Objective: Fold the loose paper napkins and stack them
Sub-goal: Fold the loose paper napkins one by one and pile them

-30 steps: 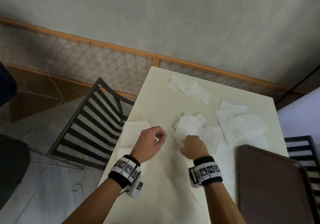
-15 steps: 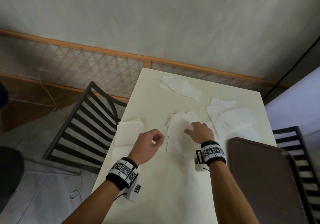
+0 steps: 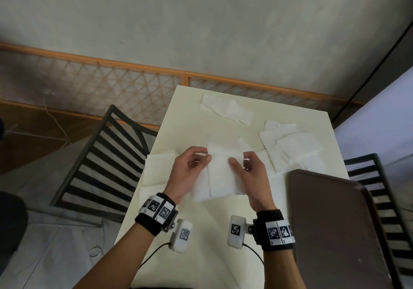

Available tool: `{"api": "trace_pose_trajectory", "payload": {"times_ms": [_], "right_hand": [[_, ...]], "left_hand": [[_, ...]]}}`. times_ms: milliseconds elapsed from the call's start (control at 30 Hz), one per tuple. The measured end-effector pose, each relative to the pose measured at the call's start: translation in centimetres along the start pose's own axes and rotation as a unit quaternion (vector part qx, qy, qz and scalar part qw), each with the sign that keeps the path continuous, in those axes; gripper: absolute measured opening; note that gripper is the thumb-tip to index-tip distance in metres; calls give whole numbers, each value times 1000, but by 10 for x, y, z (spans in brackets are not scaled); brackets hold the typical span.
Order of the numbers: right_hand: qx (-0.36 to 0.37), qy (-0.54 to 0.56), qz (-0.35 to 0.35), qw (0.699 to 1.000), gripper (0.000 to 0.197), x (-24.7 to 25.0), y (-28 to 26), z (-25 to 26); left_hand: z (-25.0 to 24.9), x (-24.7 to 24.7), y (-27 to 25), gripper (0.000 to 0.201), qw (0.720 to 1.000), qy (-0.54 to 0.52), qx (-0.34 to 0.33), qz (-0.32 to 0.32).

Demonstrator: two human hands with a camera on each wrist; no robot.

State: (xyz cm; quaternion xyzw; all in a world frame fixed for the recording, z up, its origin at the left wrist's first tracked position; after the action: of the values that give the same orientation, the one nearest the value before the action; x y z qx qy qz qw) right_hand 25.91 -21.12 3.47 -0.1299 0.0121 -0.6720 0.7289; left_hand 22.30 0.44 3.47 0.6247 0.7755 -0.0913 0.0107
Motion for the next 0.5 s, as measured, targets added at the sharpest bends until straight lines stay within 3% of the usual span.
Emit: {"api": "trace_pose_trajectory", "payload": {"times_ms": [133, 300, 400, 500], "right_hand": [[-5, -6, -56, 998, 16, 11, 2, -15], [-33, -64, -153, 986, 22, 31, 10, -46], [-37, -174, -156, 972, 14, 35, 15, -57], [54, -239, -122, 962, 33, 24, 7, -33]], "left_hand": [[8, -7, -6, 33, 996, 3, 38, 75], [17, 2, -9, 31, 997, 22, 63, 47], [12, 9, -9, 28, 996, 52, 60, 37], [1, 10, -9, 31, 994, 93, 43, 47]]}}
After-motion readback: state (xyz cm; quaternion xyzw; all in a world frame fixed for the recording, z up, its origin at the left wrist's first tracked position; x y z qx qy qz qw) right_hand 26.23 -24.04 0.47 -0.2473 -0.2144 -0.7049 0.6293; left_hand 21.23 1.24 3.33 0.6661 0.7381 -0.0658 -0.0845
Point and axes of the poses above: each hand's wrist, its own y-axis towards the middle knuckle, its own x-axis out of the back of the hand, z = x × y, the point moved 9 cm from there along y, towards the middle knuckle, and after that the axes turned 5 degrees about -y, right-handed, at the moved point
